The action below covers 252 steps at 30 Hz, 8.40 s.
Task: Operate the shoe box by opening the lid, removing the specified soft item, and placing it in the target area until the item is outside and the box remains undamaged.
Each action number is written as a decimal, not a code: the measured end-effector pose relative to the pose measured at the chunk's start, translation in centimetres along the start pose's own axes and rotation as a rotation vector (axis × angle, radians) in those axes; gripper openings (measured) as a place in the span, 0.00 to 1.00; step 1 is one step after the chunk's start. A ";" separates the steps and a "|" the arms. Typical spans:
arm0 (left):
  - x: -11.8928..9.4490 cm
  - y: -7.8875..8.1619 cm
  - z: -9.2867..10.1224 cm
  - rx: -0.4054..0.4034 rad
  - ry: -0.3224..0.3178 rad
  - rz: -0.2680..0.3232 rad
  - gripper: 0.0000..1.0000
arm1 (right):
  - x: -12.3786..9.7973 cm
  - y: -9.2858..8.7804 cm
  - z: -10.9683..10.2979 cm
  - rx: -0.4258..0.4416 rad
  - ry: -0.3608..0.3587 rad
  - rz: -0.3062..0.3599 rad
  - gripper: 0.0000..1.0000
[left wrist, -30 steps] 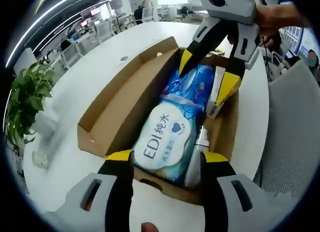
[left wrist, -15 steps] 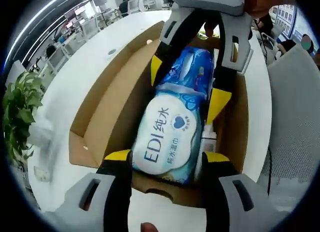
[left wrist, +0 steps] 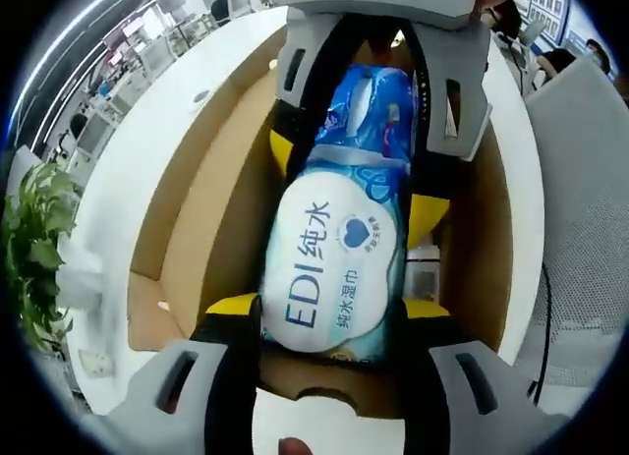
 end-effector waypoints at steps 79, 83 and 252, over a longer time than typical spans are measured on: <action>-0.9 2.1 2.6 0.299 -0.140 0.057 0.59 | -1.0 0.1 -2.1 -0.272 0.084 0.001 0.53; -1.1 2.4 2.4 0.303 -0.134 0.065 0.59 | -1.9 0.4 -2.3 -0.279 0.074 0.007 0.52; 10.0 33.9 9.6 0.648 -0.234 0.153 0.58 | -21.7 -25.2 5.6 -0.030 -0.157 -0.063 0.52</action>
Point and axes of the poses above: the point that each gripper's makers call its tool centre point, and the gripper's own axes: x roughly forward along the fingers, z roughly to its right, y roughly out of its top, the point moved 6 cm from there along -x, roughly backward along the fingers
